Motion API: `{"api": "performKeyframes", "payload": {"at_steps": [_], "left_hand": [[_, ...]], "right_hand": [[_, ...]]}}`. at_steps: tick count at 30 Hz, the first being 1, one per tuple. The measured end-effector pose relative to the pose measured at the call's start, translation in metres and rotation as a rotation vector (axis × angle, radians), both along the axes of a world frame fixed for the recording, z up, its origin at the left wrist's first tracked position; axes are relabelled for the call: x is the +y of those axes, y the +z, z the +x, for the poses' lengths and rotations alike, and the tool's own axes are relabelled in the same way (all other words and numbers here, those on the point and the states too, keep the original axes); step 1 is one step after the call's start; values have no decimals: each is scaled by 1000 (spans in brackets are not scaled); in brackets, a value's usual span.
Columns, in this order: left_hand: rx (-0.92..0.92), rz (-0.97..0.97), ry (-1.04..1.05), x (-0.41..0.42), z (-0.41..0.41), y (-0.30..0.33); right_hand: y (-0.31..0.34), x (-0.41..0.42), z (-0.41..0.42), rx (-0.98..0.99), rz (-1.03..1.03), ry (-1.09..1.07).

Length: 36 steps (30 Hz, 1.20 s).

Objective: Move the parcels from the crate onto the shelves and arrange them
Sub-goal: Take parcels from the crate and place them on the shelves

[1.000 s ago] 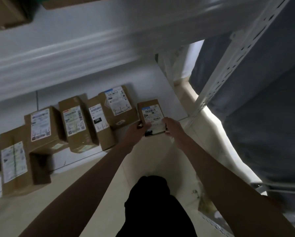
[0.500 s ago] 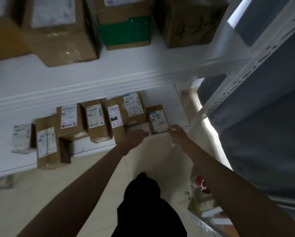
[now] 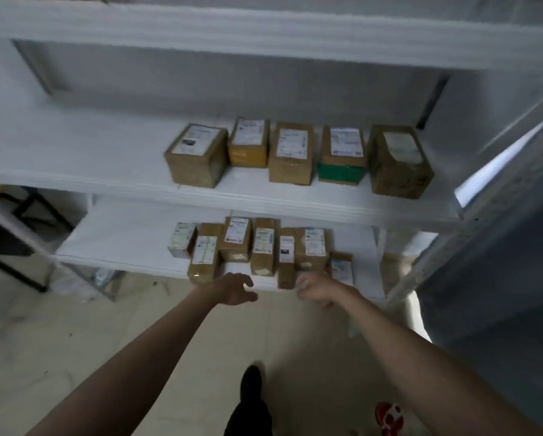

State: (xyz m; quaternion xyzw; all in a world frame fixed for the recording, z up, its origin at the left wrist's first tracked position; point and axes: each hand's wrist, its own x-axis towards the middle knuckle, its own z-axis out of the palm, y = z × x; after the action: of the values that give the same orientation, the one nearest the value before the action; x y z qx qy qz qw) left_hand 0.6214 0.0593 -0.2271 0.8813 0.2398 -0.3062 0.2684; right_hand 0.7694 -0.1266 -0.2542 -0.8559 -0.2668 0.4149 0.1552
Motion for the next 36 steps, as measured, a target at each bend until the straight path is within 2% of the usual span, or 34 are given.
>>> {"api": "performKeyframes", "payload": {"at_steps": [8,13,22,26,29,36], "left_hand": [[-16,213,296,86,-180,73],[16,234,487,115,-305,89],[90,228,818,148,-549,95],[103,210,902,150,-638,95],[112,229,931,163,-707,67],[82,183,1124,144,-785,83]], "right_hand": [[85,158,-117,-101,57,533],[115,240,-223,-186,66,781],[120,346,-456,-122,107,1106],[115,375,-548,-121,130,1195],[111,392,-609,-132,129,1272],[91,428,-729,-140,106,1461]]}}
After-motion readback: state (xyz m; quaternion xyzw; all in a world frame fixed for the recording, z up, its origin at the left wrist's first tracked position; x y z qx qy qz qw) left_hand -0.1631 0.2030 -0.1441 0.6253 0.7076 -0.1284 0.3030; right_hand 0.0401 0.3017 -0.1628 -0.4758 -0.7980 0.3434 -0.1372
